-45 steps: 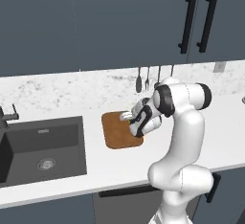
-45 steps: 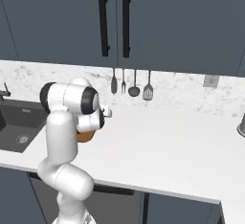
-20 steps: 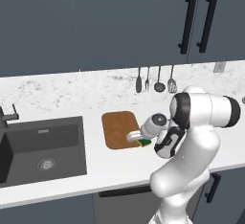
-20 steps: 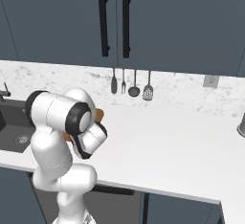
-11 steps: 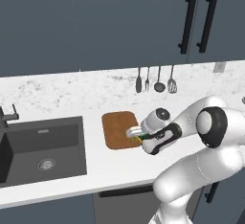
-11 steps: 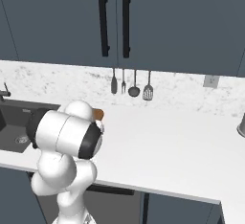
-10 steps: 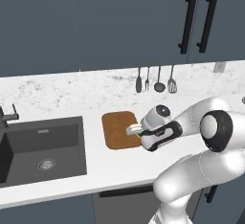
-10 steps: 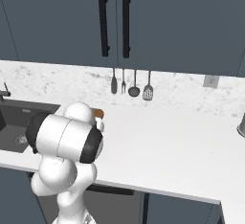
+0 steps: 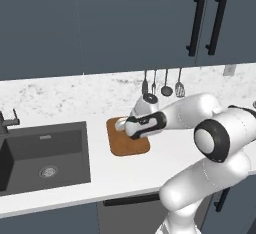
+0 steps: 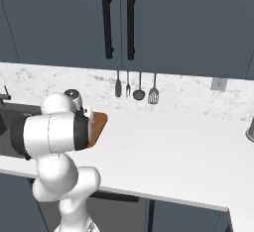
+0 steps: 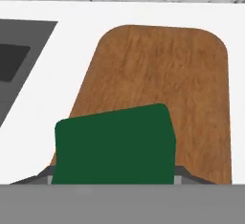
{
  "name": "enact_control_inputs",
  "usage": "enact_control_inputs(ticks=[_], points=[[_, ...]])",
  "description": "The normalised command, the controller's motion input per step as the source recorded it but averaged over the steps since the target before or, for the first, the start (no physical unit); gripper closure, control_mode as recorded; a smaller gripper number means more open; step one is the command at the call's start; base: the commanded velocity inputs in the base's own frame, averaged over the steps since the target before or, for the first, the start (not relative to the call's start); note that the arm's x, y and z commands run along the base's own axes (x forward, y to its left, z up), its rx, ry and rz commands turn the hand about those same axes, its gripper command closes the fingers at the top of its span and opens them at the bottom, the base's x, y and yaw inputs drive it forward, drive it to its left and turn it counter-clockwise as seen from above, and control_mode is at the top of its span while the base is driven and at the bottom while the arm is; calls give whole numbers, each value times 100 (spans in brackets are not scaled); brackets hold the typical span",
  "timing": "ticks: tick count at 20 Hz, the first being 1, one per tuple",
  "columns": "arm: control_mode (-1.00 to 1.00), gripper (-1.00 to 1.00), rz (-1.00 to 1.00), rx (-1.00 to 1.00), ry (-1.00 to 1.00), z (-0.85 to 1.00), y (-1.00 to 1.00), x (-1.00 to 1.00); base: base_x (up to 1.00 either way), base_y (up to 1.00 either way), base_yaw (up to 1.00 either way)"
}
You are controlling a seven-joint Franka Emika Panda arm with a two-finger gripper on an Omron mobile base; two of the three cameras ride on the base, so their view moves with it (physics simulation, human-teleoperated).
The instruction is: Pick up the sponge from the counter and clean the cutting board by briefly scrubbing or pressing down on the cutting board. Once finished, release the sponge.
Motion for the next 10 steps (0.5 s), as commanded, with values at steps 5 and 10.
enact_control_inputs(ticks=[5,10], points=[[-100,100,0,0,-3,-4,27,48,0,0,0],[-100,100,0,0,0,0,0,59,0,0,0]])
